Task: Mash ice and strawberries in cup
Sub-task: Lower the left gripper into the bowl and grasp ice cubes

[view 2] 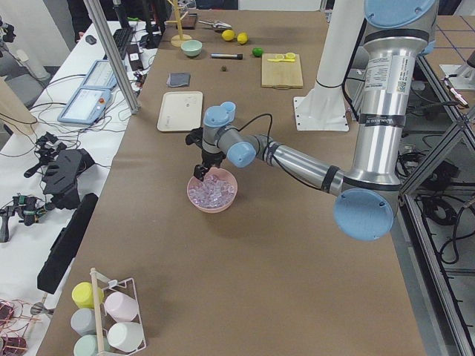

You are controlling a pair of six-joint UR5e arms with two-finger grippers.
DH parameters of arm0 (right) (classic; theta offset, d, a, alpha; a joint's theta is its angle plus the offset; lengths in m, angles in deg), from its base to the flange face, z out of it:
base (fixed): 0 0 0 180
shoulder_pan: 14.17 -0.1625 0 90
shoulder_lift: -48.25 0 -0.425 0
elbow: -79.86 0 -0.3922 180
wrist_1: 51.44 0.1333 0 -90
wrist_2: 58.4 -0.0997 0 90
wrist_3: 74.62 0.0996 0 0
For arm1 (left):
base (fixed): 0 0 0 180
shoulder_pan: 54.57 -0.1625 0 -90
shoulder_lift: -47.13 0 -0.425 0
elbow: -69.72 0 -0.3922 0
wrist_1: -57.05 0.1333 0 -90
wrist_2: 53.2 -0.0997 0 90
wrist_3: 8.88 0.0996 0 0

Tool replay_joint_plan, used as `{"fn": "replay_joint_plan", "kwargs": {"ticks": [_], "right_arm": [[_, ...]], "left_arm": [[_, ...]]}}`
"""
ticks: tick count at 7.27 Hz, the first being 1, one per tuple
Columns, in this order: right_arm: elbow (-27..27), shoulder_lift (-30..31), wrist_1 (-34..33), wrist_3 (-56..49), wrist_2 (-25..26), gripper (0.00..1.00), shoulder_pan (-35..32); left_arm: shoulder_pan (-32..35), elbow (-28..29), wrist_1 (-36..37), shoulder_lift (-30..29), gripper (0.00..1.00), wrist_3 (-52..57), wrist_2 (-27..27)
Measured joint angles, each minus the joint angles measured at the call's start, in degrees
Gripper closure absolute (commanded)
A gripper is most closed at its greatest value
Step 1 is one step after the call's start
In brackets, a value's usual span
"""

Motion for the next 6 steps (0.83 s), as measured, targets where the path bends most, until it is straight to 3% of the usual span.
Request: {"fn": "replay_joint_plan", "kwargs": {"ticks": [6], "right_arm": [[-0.2, 0.9, -0.2, 0.0, -0.2, 0.00, 0.0]], "left_arm": [[0.6, 4.2, -0.4, 0.5, 0.04, 6.0, 2.4]]}}
